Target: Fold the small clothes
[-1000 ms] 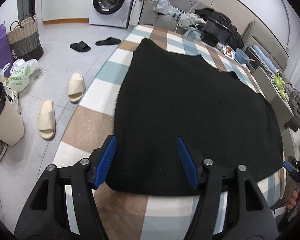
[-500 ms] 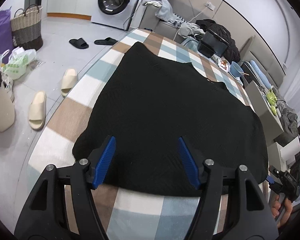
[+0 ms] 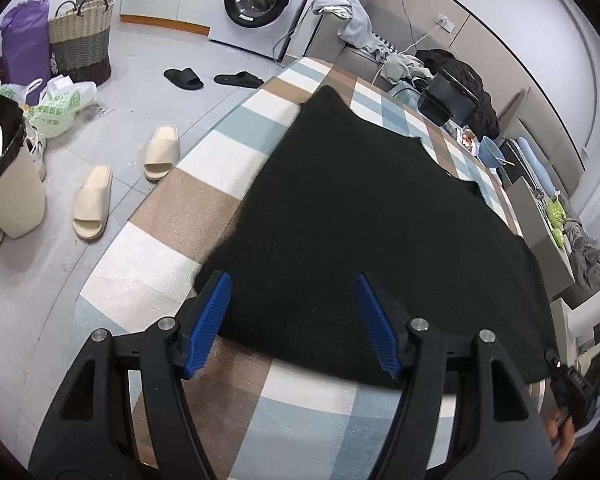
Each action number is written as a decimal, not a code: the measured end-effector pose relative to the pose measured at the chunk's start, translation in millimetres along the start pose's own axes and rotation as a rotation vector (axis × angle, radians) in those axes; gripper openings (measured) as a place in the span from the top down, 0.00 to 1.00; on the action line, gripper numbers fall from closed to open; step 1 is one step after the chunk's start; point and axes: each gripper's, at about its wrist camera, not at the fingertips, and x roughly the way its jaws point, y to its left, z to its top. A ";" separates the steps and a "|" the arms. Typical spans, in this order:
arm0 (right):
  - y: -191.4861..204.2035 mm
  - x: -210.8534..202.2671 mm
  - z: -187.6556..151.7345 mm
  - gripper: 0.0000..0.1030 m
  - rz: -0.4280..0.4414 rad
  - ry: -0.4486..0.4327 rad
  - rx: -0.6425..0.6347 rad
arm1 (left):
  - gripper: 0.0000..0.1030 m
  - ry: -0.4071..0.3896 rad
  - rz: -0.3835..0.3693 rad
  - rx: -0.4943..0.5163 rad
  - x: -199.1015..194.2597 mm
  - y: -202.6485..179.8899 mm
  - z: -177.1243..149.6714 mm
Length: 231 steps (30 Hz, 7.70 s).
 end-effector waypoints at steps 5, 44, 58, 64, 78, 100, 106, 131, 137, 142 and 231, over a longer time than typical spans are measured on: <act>-2.8 -9.2 8.2 0.71 -0.016 -0.006 0.019 | 0.39 0.010 0.034 -0.011 2.7 5.6 -2.0; 109.3 70.4 -10.6 0.39 0.043 0.109 -0.320 | 0.90 -0.248 -0.138 0.170 12.8 -99.7 -0.6; 87.7 72.3 3.2 0.34 -0.008 0.136 -0.269 | 0.84 -0.017 -0.471 0.668 46.6 -262.0 -78.0; 74.0 68.3 20.8 0.34 0.108 0.149 -0.178 | 0.60 0.128 -0.521 0.537 65.3 -247.1 -80.6; 97.6 114.7 19.9 0.73 0.183 0.283 -0.164 | 0.28 -0.021 -0.352 0.468 37.3 -187.2 -22.0; 126.8 68.1 -4.4 0.62 0.289 0.299 -0.370 | 0.26 0.207 -0.210 0.776 102.4 -203.4 -62.9; 120.7 68.2 -34.1 0.64 0.235 0.426 -0.500 | 0.26 0.250 -0.250 0.724 95.4 -185.7 -58.6; 132.4 160.6 70.3 0.88 0.183 0.245 -0.254 | 0.26 0.166 -0.192 0.468 126.4 -173.2 12.8; 107.1 135.8 35.4 0.74 0.316 0.377 -0.191 | 0.26 0.199 -0.207 0.533 125.4 -175.9 -3.6; 94.6 102.2 9.9 0.76 0.351 0.368 -0.229 | 0.26 0.204 -0.218 0.528 123.9 -169.3 -10.2; 65.0 76.9 54.2 0.66 0.115 0.235 -0.264 | 0.25 0.133 -0.205 0.448 114.4 -165.9 -19.4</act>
